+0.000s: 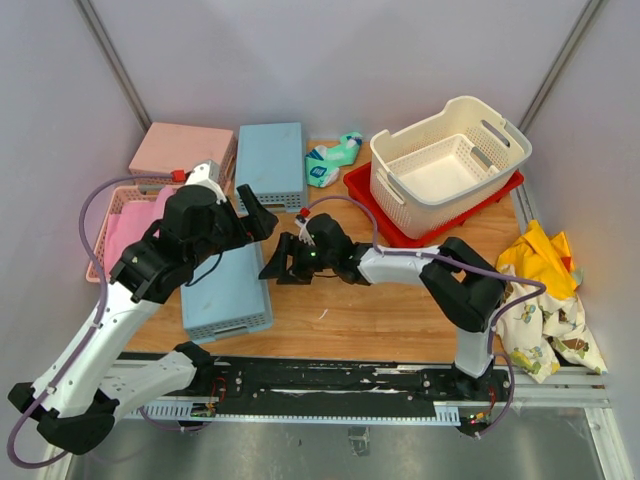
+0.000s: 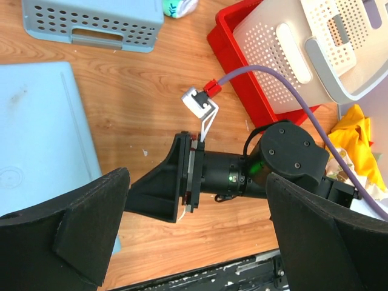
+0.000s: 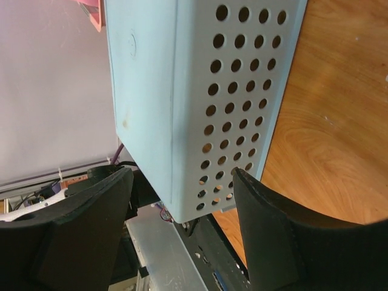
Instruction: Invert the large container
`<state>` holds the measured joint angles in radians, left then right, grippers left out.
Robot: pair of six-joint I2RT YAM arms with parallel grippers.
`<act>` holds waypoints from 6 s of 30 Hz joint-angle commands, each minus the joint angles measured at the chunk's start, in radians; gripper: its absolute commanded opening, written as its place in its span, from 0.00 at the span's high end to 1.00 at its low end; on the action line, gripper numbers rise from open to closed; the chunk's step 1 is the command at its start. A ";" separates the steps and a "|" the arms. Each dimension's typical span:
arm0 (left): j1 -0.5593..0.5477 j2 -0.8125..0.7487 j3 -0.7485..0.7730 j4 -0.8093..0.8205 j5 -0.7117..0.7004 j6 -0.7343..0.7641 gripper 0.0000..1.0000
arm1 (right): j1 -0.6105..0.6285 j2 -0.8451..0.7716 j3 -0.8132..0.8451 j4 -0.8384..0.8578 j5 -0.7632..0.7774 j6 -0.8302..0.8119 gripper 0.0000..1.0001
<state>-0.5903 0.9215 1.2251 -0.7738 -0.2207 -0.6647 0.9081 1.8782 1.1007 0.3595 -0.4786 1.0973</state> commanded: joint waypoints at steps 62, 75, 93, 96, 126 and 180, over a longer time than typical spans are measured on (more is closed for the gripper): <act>-0.190 0.210 -0.288 0.229 0.115 0.077 0.01 | -0.893 0.176 1.047 -1.276 0.638 -0.892 0.29; -0.190 0.354 -0.224 0.274 0.093 0.156 0.01 | -0.816 0.149 0.877 -1.193 0.074 -0.960 0.32; -0.190 0.349 -0.229 0.268 0.066 0.135 0.01 | -0.773 0.365 1.057 -1.489 0.054 -1.270 0.32; -0.190 0.358 -0.225 0.261 0.064 0.134 0.01 | -0.773 0.397 1.062 -1.490 0.078 -1.284 0.32; -0.190 0.325 -0.213 0.312 0.157 0.114 0.01 | -0.772 -0.033 1.056 -1.374 0.179 -1.121 1.00; -0.190 -0.041 0.230 0.088 -0.221 -0.009 0.01 | -0.136 -0.748 -0.197 0.135 -0.273 -0.303 1.00</act>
<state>-0.7757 0.9020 1.4574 -0.6968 -0.4210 -0.6746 0.7849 1.1965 1.0218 0.1074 -0.9409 0.8249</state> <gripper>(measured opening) 0.991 0.156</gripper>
